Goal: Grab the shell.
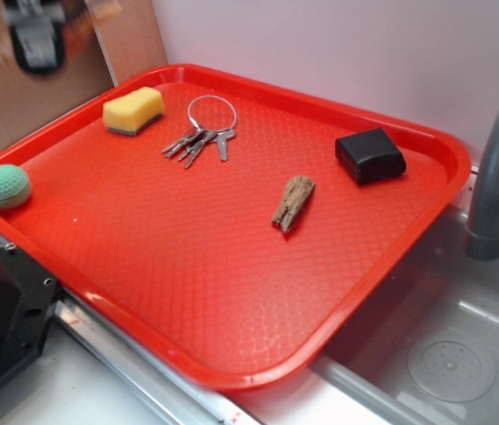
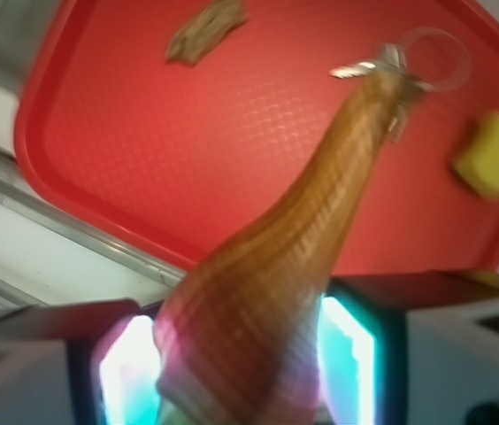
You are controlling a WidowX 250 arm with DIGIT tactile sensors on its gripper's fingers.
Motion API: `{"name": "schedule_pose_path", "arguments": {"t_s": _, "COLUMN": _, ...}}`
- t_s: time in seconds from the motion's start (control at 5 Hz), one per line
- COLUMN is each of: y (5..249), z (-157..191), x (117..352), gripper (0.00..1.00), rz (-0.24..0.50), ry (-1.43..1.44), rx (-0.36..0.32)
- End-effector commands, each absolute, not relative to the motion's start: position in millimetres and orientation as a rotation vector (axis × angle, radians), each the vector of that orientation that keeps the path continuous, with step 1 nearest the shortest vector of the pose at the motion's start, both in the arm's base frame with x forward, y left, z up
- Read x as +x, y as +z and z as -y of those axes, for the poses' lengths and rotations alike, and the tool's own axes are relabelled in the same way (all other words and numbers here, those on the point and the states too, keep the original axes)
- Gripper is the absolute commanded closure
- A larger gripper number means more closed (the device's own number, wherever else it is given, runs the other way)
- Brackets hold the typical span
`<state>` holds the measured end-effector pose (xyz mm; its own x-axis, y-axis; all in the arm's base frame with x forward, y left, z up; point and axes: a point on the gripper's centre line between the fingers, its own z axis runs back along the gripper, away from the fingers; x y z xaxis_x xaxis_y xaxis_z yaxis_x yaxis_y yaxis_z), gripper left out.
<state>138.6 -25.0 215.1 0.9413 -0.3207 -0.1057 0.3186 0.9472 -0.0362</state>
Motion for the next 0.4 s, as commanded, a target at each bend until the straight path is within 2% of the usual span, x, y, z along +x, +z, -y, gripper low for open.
{"name": "schedule_pose_path", "arguments": {"t_s": 0.0, "y": 216.4, "z": 36.5, "x": 131.4, "gripper": 1.00, "rz": -0.079, "ry": -0.233, "rx": -0.006}}
{"name": "schedule_pose_path", "arguments": {"t_s": 0.2, "y": 192.9, "z": 38.6, "x": 140.3, "gripper": 1.00, "rz": -0.154, "ry": -0.280, "rx": 0.020}}
